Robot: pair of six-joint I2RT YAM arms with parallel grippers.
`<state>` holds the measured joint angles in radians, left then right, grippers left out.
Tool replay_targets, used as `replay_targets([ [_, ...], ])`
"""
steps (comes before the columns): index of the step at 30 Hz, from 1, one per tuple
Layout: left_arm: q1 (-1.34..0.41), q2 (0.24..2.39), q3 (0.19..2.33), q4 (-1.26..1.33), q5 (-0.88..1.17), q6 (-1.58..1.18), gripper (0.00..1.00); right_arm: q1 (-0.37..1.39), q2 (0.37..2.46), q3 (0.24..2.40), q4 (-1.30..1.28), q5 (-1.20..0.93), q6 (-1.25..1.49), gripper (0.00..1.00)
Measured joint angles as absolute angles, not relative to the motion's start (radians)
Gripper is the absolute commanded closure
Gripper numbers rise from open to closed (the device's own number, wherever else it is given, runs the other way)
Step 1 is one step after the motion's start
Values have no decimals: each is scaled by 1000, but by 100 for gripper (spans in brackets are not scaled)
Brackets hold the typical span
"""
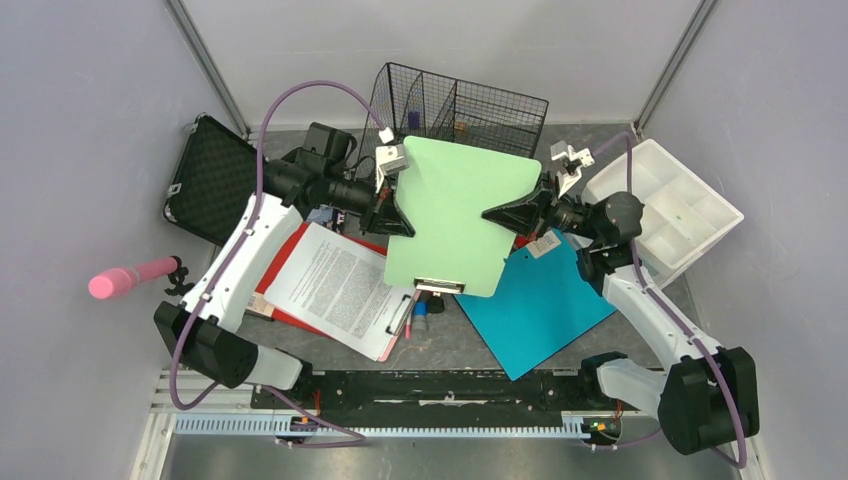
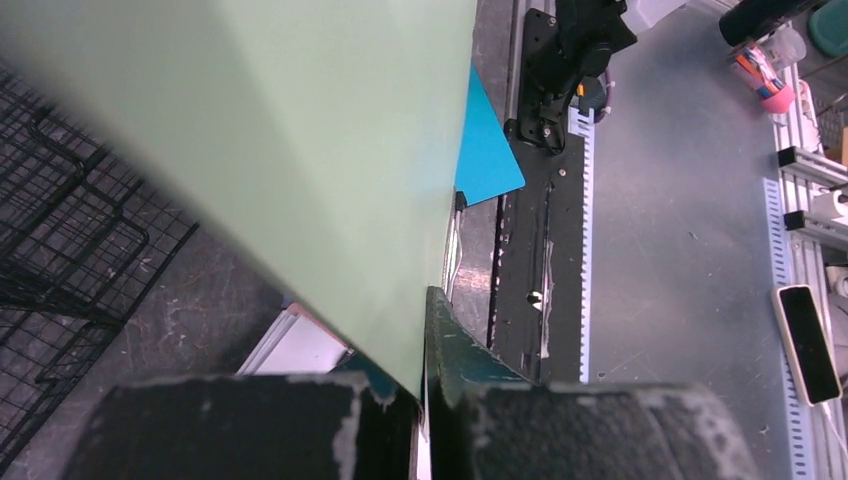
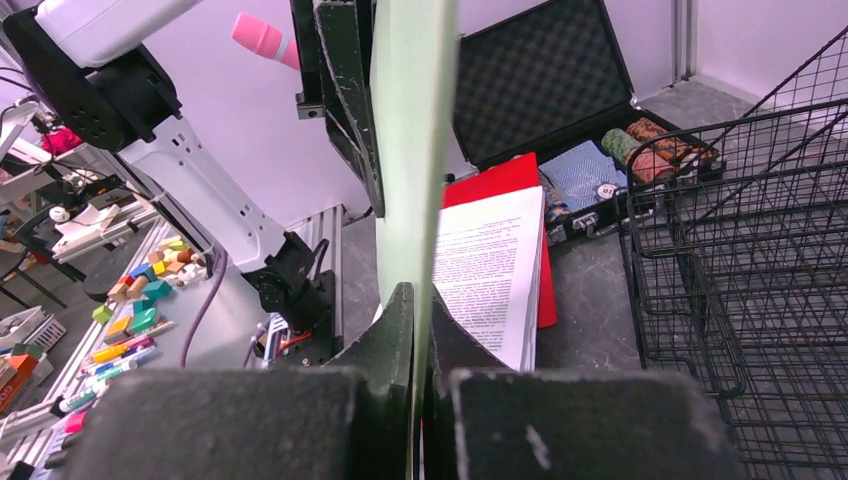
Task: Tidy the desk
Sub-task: Pick up the folder from the center of the board.
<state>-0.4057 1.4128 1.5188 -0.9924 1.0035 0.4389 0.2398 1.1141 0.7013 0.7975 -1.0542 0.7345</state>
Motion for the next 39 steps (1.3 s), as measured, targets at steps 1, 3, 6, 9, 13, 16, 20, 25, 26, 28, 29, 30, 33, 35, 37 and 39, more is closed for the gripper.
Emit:
replay_targets([
  [1, -406, 1417, 1528, -1000, 1002, 445, 79, 239, 1110, 699, 800, -1053, 736, 100],
  [3, -408, 1430, 1547, -1008, 996, 451, 58, 234, 1101, 697, 801, -1049, 741, 100],
  [6, -401, 1458, 1579, -1016, 986, 446, 27, 214, 1084, 697, 801, -1037, 757, 100],
  [9, -378, 1473, 1588, -996, 981, 404, 4, 180, 1079, 697, 803, -1008, 781, 100],
  [13, -329, 1466, 1571, -875, 962, 277, 0, 133, 1082, 697, 810, -967, 842, 100],
  [16, -271, 1430, 1493, -690, 921, 111, 0, 101, 1092, 697, 833, -929, 912, 100],
  [20, -214, 1345, 1316, -419, 855, -134, 0, 73, 1116, 697, 874, -860, 1028, 100],
  [25, -214, 1229, 1029, -25, 798, -473, 0, 62, 1143, 695, 930, -780, 1158, 100],
  [26, -217, 1217, 983, 47, 786, -531, 0, 61, 1149, 693, 939, -769, 1182, 100],
  [28, -230, 1202, 902, 177, 761, -617, 0, 53, 1158, 686, 962, -749, 1228, 100],
  [29, -240, 1197, 859, 248, 750, -654, 0, 48, 1162, 683, 974, -741, 1246, 100],
  [30, -256, 1192, 820, 311, 736, -682, 0, 43, 1168, 678, 990, -730, 1266, 100],
  [33, -318, 1181, 711, 471, 713, -736, 0, 35, 1183, 657, 1033, -699, 1322, 100],
  [35, -356, 1182, 670, 544, 709, -760, 0, 33, 1189, 648, 1049, -688, 1346, 100],
  [37, -376, 1185, 661, 609, 707, -778, 0, 33, 1195, 642, 1064, -679, 1369, 100],
  [39, -390, 1192, 661, 677, 706, -788, 0, 33, 1199, 639, 1081, -674, 1385, 100],
])
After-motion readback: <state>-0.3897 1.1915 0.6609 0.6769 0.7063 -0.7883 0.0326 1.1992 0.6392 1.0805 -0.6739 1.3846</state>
